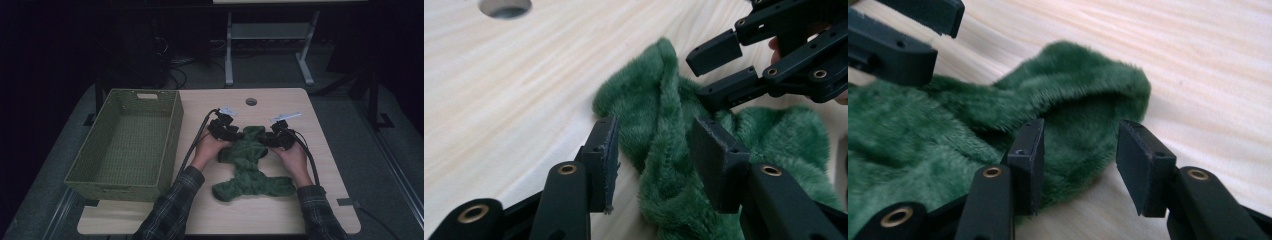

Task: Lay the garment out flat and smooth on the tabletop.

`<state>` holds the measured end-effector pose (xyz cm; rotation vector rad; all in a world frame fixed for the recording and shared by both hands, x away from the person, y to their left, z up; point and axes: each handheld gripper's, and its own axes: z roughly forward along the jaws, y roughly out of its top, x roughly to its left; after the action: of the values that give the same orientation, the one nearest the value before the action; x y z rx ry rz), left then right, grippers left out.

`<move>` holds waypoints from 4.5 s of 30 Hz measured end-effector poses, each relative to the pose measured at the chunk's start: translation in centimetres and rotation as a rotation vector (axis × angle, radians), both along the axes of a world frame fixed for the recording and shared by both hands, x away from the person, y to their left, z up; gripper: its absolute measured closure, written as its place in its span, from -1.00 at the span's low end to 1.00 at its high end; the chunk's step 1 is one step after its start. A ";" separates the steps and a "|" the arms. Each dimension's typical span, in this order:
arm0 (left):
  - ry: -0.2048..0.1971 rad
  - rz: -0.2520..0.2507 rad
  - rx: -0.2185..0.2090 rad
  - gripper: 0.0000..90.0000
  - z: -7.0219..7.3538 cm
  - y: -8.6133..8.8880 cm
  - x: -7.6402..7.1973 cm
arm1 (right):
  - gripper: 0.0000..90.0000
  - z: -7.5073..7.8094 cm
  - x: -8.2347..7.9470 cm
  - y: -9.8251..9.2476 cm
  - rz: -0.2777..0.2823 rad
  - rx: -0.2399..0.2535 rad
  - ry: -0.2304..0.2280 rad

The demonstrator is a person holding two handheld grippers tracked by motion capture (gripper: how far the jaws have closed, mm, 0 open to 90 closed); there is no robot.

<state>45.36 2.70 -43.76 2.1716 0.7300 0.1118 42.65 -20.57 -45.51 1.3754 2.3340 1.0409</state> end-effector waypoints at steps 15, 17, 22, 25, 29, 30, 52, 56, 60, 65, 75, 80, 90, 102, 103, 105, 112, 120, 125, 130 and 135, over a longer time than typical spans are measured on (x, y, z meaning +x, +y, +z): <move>0.021 -0.045 0.096 0.26 -1.6 -1.8 0.0 | 0.79 -1.6 -1.1 0.2 -0.002 -0.070 -0.044; 0.028 -0.047 0.115 0.38 -1.9 -2.1 -0.1 | 0.91 -1.6 -1.1 0.2 0.004 -0.069 -0.045; 0.019 -0.057 0.129 0.81 -1.4 -1.7 -0.1 | 0.96 -1.6 -1.1 0.1 0.013 -0.064 -0.045; -0.003 -0.035 0.097 0.85 -0.4 -1.1 -0.3 | 0.96 -1.4 -1.2 0.0 0.012 -0.056 -0.046; -0.035 -0.002 0.071 0.85 0.8 0.2 -0.3 | 0.96 -0.4 -1.5 -0.5 0.006 -0.031 -0.089; -0.043 0.009 0.061 0.85 1.0 0.7 -0.3 | 0.96 0.0 -1.6 -0.5 -0.002 -0.019 -0.096; -0.067 0.149 0.060 0.90 -3.7 3.5 1.8 | 0.98 -1.5 0.6 -2.0 -0.043 -0.040 -0.090; -0.058 0.155 0.057 0.71 -3.6 3.6 1.8 | 0.95 -2.0 0.7 -1.9 -0.039 -0.042 -0.076; -0.041 0.154 0.018 0.51 -2.4 4.2 1.6 | 0.71 -1.0 0.4 -2.0 -0.039 -0.003 -0.081; -0.042 0.137 -0.007 0.33 -0.2 4.5 0.4 | 0.51 1.2 -0.6 -2.6 -0.033 0.034 -0.119; -0.037 0.077 0.007 0.12 1.5 5.1 -2.7 | 0.34 3.0 -2.6 -3.0 -0.002 0.064 -0.065; -0.041 0.056 0.002 0.00 1.6 5.9 -4.7 | 0.25 3.3 -4.0 -3.0 0.022 0.066 -0.069; -0.064 0.049 0.024 -0.27 1.3 7.3 -8.3 | 0.12 3.1 -6.5 -3.1 0.039 0.036 -0.067; -0.094 0.026 0.052 -0.64 -0.2 8.7 -13.7 | 0.18 2.8 -9.2 -1.8 0.117 0.052 -0.069; -0.099 0.034 0.051 -0.67 -0.4 8.8 -14.2 | 0.18 2.8 -9.3 -1.7 0.126 0.055 -0.065; -0.111 0.035 0.062 -0.69 -0.9 9.0 -15.1 | 0.18 3.0 -9.6 -1.4 0.134 0.055 -0.065; -0.119 0.020 0.096 -0.71 -2.4 9.5 -17.5 | 0.19 3.4 -10.7 0.3 0.187 0.074 -0.081; -0.112 0.012 0.126 -0.72 -3.6 9.7 -18.5 | 0.22 3.6 -11.6 2.6 0.263 0.091 -0.093; -0.115 0.008 0.121 -0.72 -4.0 10.1 -18.8 | 0.27 3.9 -12.4 4.2 0.299 0.109 -0.099; -0.116 0.000 0.119 -0.71 -4.0 10.3 -18.8 | 0.30 3.9 -13.1 6.7 0.371 0.124 -0.096; -0.112 0.004 0.116 -0.71 -4.0 10.3 -18.9 | 0.43 3.6 -13.7 9.2 0.425 0.108 -0.086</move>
<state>26.51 12.98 -47.76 2.2538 0.6780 0.2819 29.00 -11.32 -41.92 0.8575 2.5990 1.3257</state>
